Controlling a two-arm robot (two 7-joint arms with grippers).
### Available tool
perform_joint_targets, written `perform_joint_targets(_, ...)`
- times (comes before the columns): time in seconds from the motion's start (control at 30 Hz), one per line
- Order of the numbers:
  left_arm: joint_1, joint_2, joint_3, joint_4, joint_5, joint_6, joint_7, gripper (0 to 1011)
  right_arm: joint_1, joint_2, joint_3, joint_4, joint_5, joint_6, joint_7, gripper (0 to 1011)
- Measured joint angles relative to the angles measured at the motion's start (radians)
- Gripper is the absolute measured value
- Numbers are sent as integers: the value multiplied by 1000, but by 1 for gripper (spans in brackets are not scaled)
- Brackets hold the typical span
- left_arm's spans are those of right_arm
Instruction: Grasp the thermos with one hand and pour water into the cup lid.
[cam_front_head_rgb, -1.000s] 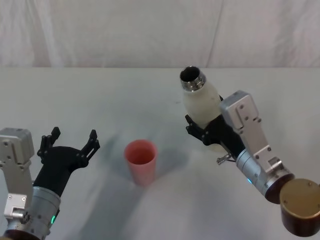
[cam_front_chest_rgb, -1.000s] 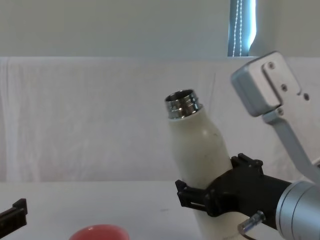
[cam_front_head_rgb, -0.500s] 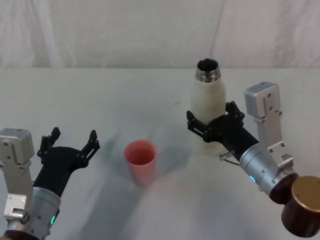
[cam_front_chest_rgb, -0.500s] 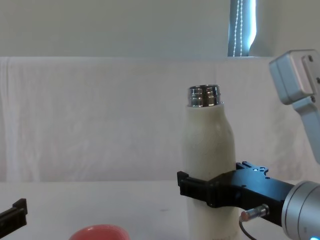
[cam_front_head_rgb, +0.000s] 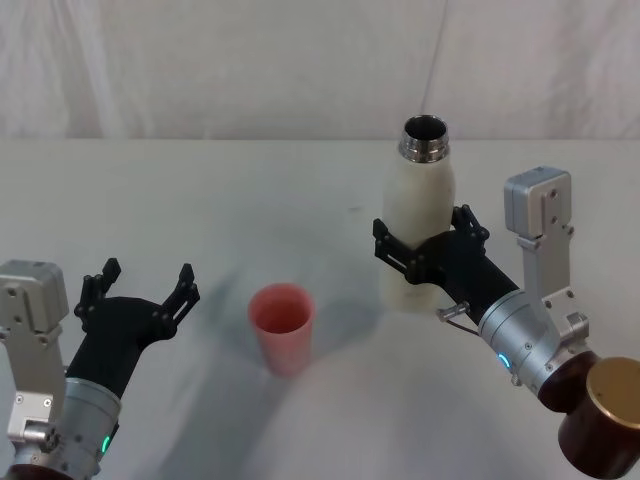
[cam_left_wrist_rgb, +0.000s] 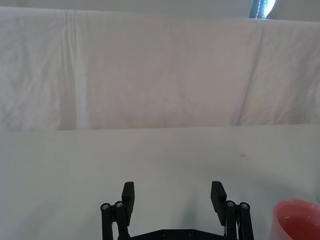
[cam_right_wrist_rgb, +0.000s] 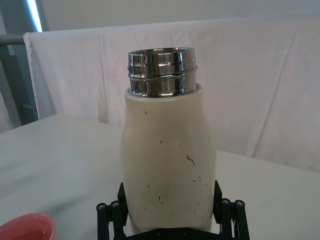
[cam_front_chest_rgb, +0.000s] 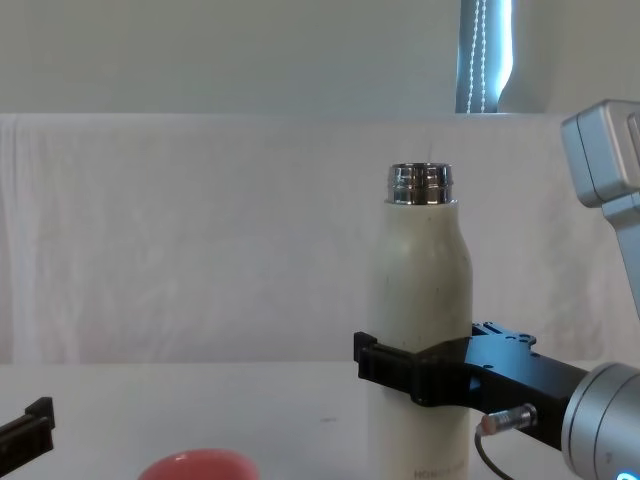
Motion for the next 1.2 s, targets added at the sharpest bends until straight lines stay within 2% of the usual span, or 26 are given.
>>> perform_joint_targets(0.33, 0, 0, 0, 0, 0, 0, 0, 1001, 2, 15, -10, 3, 31, 3, -26, 961)
perform_joint_targets(0.7, 0, 0, 0, 0, 0, 0, 0, 1001, 14, 28, -24, 17, 41, 2, -45, 961)
perform_joint_targets(1.2, 0, 0, 0, 0, 0, 0, 0, 1001, 91, 8, -46, 123, 41, -15, -58, 961)
